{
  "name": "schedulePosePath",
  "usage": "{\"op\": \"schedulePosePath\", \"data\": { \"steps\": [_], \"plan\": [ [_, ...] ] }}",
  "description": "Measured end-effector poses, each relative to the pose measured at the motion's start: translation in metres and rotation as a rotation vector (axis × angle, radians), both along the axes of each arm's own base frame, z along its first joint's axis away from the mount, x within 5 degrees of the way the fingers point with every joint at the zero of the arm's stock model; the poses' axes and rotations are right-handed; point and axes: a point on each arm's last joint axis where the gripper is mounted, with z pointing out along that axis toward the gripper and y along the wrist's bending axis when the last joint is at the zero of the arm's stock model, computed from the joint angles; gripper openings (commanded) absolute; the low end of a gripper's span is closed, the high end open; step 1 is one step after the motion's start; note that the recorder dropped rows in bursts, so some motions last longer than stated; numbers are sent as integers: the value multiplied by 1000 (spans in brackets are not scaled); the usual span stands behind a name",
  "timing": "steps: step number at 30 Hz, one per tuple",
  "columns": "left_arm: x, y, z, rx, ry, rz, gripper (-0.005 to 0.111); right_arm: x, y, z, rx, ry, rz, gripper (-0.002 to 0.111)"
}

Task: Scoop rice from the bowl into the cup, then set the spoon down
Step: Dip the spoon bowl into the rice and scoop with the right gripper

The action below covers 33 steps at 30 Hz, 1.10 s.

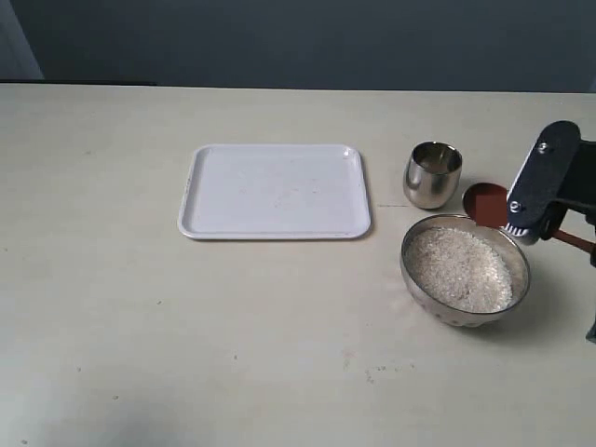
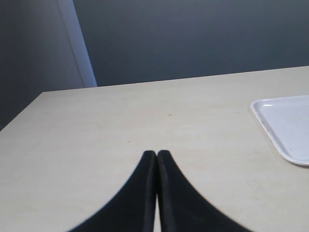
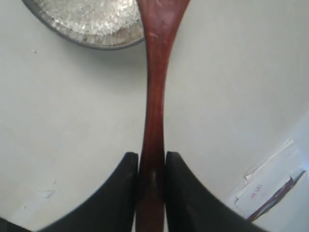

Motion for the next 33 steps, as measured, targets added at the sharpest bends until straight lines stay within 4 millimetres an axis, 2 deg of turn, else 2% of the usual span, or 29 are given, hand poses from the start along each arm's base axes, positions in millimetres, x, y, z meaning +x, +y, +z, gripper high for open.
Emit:
{"op": "schedulePosePath", "data": {
  "steps": [6,14,19,26,33],
  "plan": [
    [0,0,0,0,0,0,0,11,8,-2,-44,17,15,-1],
    [0,0,0,0,0,0,0,27,22,-30,-152,114,23,-1],
    [0,0,0,0,0,0,0,34,23,-37,-174,65,-65,-1],
    [0,0,0,0,0,0,0,29,37,-41,-196,37,-17,-1],
    [0,0,0,0,0,0,0,30,52,-55,-275,46,56,-1]
  ]
}}
